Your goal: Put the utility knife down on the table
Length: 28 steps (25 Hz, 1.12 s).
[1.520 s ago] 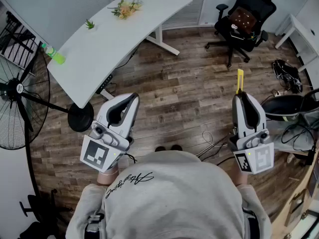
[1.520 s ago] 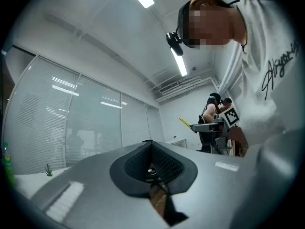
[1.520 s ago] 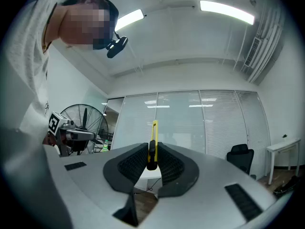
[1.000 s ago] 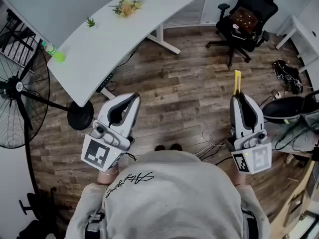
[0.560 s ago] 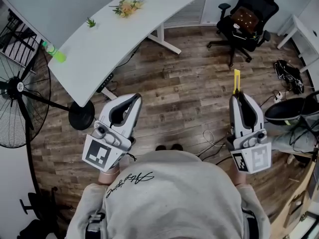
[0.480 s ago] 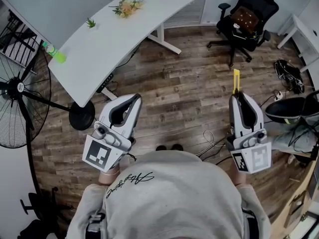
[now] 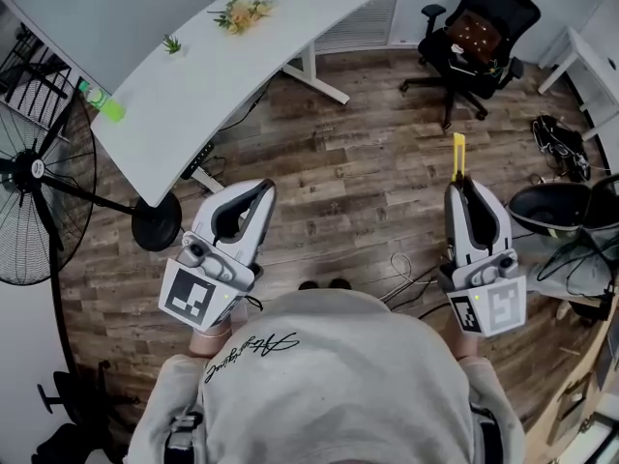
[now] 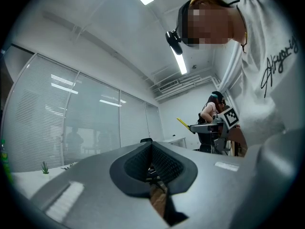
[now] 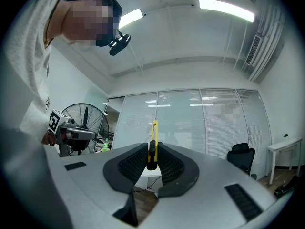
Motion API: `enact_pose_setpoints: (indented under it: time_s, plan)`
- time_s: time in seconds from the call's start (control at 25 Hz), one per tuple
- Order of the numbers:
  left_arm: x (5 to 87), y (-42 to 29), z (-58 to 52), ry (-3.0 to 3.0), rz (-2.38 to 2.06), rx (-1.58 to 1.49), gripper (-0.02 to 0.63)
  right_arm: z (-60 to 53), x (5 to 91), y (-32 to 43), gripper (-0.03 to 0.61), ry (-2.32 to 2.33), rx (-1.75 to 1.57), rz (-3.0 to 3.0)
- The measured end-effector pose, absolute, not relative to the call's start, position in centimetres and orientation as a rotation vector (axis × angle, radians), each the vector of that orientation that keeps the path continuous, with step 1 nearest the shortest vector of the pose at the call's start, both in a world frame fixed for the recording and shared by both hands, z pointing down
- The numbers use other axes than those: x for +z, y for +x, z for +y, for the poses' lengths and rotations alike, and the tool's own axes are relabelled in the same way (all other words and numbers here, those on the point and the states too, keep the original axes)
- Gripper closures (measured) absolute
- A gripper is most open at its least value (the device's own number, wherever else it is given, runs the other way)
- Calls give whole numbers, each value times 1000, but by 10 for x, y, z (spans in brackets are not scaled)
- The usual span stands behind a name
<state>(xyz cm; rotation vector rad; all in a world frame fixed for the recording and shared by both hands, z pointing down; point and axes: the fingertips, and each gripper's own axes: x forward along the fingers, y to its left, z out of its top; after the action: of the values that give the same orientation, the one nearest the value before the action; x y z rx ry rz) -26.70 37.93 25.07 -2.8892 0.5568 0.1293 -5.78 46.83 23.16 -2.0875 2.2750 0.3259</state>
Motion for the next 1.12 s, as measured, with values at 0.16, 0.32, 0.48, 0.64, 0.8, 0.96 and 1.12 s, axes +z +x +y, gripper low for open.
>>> enact_pose_setpoints:
  time_s: [0.16, 0.32, 0.48, 0.64, 0.8, 0.96, 1.12]
  plan:
    - [244, -254, 382, -2892, 579, 153, 618, 470, 229, -46, 515, -2075, 331, 2286]
    - [246, -245, 390, -2876, 600, 152, 618, 474, 231, -35, 515, -2053, 332, 2304]
    - [250, -243, 395, -2884, 646, 152, 618, 474, 237, -31, 515, -2026, 315, 2335]
    - [254, -243, 392, -2894, 685, 135, 618, 468, 240, -28, 515, -2005, 289, 2342]
    - [256, -241, 385, -2892, 665, 138, 617, 459, 242, -27, 515, -1997, 283, 2345]
    - [262, -236, 366, -2889, 640, 136, 618, 444, 245, -24, 515, -2017, 282, 2333]
    - [262, -227, 336, -2911, 634, 168, 617, 421, 246, -17, 515, -2046, 292, 2321]
